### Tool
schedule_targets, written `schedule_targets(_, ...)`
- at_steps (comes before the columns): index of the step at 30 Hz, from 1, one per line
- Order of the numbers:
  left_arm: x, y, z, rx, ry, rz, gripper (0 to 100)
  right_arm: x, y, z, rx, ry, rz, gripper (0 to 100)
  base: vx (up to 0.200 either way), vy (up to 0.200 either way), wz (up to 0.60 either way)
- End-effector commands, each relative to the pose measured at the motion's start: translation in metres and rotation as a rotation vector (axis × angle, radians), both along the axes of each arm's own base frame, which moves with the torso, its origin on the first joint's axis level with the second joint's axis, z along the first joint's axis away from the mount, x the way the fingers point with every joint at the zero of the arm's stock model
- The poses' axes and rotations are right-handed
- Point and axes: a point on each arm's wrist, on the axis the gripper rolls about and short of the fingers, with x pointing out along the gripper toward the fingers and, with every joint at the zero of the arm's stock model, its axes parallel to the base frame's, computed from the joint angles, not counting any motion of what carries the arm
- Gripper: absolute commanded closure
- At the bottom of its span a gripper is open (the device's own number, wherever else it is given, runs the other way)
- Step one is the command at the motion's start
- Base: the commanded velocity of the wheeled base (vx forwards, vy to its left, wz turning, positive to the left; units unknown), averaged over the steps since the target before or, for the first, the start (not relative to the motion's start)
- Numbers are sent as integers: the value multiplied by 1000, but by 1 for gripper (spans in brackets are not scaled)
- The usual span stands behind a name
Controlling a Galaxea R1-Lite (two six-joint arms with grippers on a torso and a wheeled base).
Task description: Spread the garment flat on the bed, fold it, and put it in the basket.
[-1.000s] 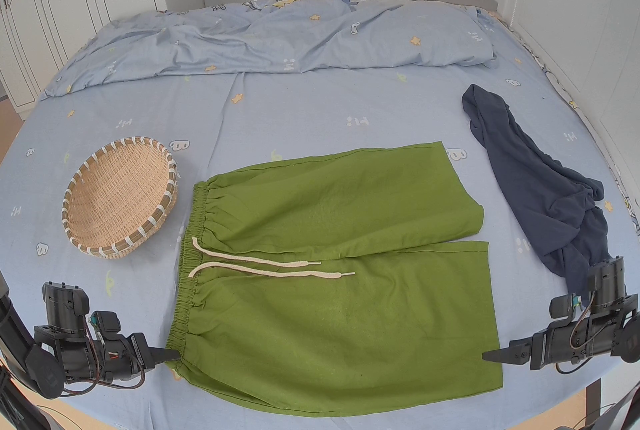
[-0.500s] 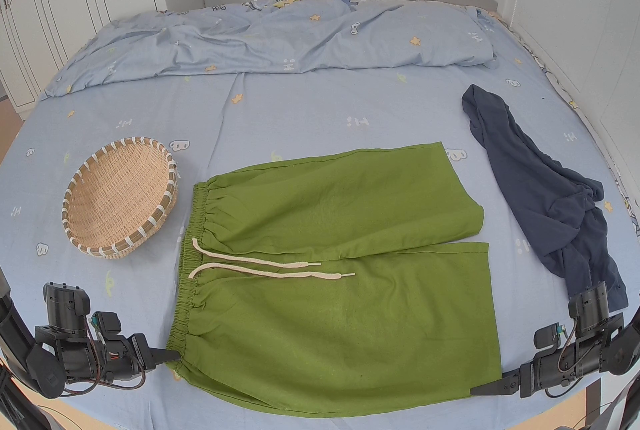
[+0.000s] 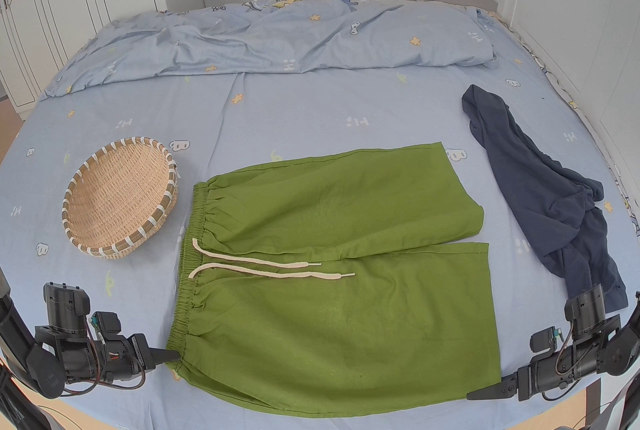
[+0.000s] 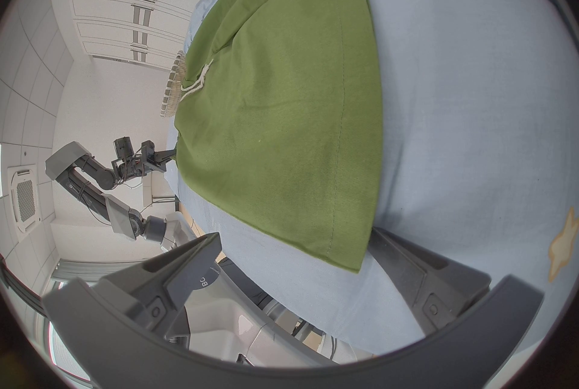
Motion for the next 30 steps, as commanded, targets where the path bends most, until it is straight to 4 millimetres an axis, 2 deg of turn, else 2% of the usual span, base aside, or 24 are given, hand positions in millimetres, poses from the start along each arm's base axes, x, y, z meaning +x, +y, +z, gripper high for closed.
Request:
schedule_targets(1,-4,0,-2,-1,18,2,100,2,-1,-4,-3,20,-10,0,0,0,0)
schedule_targets(18,-5,0,-2,-1,21,2,100,6,-1,-4,48,36,-13,0,0,0,0)
schedule_targets(19,-5,0,-2,-1,21,2,100,6,-2,-4,48,36,-16,100,0,0,0)
schedule_targets(25,-4,0,-2,0,20,3,100,3,-8,-4,47,45,-56,100,0,0,0)
schedule_targets(30,-4,1,-2,0,19,4,100,1,-24,-4,50,40,-145,100,0,0,0)
